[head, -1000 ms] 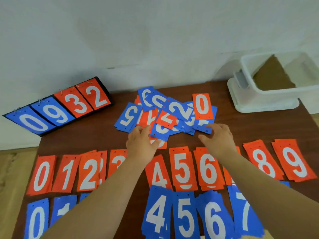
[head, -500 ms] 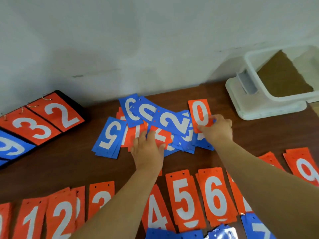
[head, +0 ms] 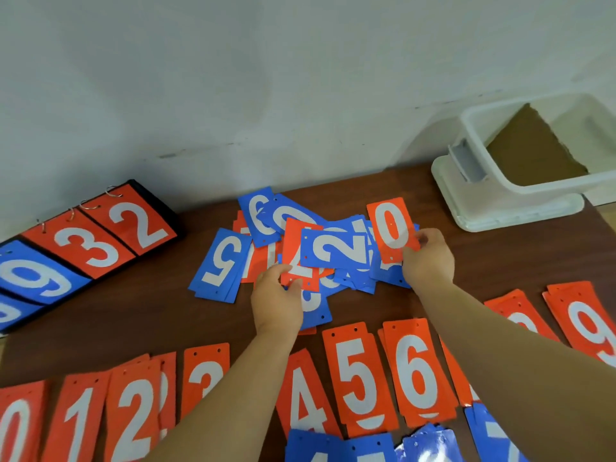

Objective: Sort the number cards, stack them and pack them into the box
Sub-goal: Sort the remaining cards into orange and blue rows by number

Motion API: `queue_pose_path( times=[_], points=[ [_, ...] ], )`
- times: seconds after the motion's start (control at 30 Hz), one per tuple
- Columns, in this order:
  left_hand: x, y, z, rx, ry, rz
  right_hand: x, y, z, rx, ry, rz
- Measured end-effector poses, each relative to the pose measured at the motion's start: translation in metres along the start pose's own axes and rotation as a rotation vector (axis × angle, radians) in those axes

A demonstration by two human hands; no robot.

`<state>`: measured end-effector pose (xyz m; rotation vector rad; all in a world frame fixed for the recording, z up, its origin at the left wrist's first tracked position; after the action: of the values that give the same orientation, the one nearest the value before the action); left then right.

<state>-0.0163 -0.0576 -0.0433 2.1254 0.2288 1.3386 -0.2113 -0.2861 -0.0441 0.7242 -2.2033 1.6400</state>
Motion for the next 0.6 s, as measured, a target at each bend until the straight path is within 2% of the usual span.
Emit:
queue_pose_path(
  times=[0.1,0.23,0.43,0.6],
  points=[
    [0.014,-0.01,-0.009,0.069,-0.003,-0.069,0.021,0.003,-0.018,-0.006,0.02,0.07],
    [0.033,-0.015,-0.014,0.045,0.034,-0.017,0.046,0.007,-0.043,0.014,0.013,0.158],
    [0.061,-0.016,-0.015,0.026,0.084,0.18,0.063,0.002,-0.075,0.069,-0.066,0.188],
    [0.092,-0.014,-0.02,0.036,0.161,0.077,0.063,-0.012,-0.094,0.101,-0.113,0.213]
  ],
)
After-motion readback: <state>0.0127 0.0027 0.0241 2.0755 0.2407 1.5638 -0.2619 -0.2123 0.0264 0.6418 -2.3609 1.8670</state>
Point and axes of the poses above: each hand's wrist, its own z-axis towards the middle knuckle, its own x-axis out of the back of the hand, y = z × x, the point moved 5 cm from there along z, towards the middle knuckle, and after that the axes turned 13 degrees about z, right-handed, at the moved point
